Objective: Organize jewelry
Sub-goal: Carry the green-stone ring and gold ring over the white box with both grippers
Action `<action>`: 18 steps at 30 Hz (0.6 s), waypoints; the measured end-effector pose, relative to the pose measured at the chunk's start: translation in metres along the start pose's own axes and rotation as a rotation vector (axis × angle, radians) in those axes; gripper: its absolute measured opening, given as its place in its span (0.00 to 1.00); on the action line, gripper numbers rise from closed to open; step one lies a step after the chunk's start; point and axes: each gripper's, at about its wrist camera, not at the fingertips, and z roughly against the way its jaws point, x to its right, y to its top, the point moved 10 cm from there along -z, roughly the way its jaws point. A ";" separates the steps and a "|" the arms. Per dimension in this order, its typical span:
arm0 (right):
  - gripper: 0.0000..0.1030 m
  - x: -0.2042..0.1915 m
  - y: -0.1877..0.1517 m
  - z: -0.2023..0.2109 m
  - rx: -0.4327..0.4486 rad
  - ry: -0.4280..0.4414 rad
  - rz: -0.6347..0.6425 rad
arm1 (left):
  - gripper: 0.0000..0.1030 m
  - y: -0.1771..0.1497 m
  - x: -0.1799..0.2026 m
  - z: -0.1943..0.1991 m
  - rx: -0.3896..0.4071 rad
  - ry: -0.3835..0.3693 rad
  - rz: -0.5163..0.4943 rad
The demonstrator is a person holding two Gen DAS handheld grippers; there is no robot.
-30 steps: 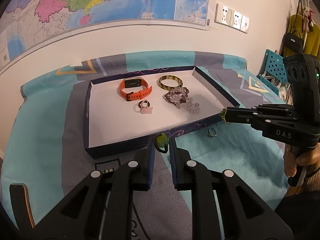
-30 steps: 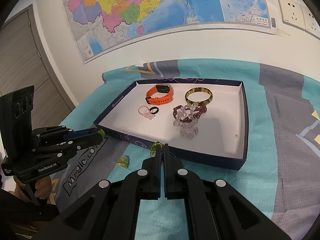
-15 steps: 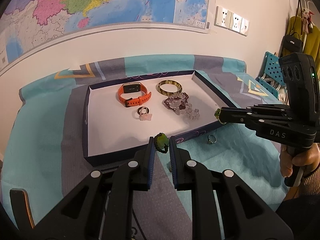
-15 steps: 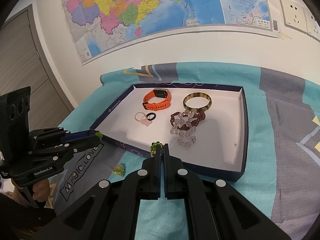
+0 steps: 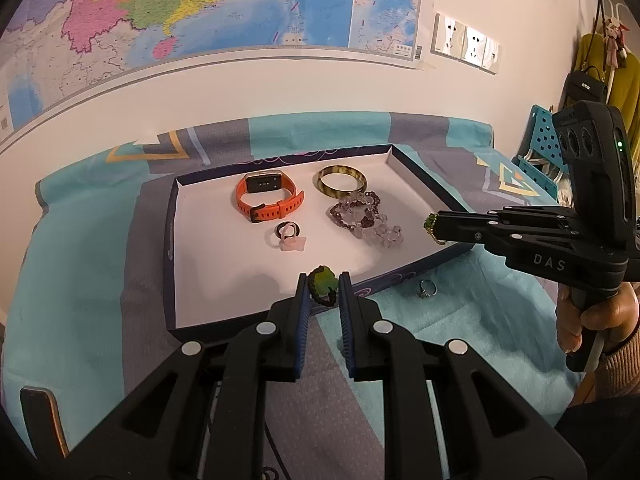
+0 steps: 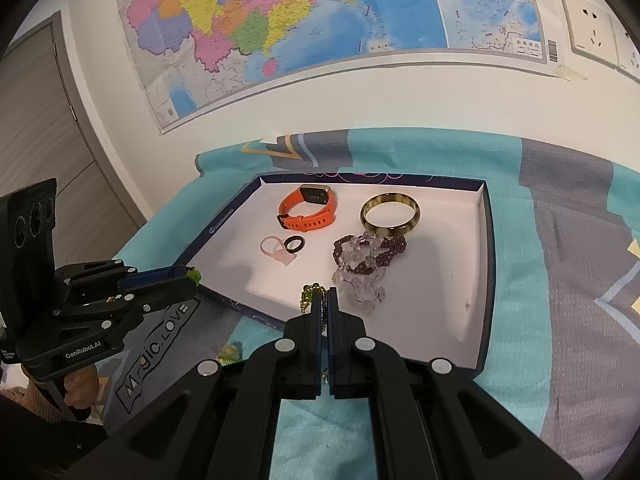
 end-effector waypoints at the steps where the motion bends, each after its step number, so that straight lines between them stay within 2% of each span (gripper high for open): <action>1: 0.01 0.000 0.000 -0.001 -0.001 0.000 0.000 | 0.15 0.000 0.000 0.000 0.000 -0.001 0.000; 18: 0.01 0.005 0.009 -0.011 -0.009 0.000 -0.006 | 0.15 0.011 0.001 -0.012 -0.006 0.002 -0.006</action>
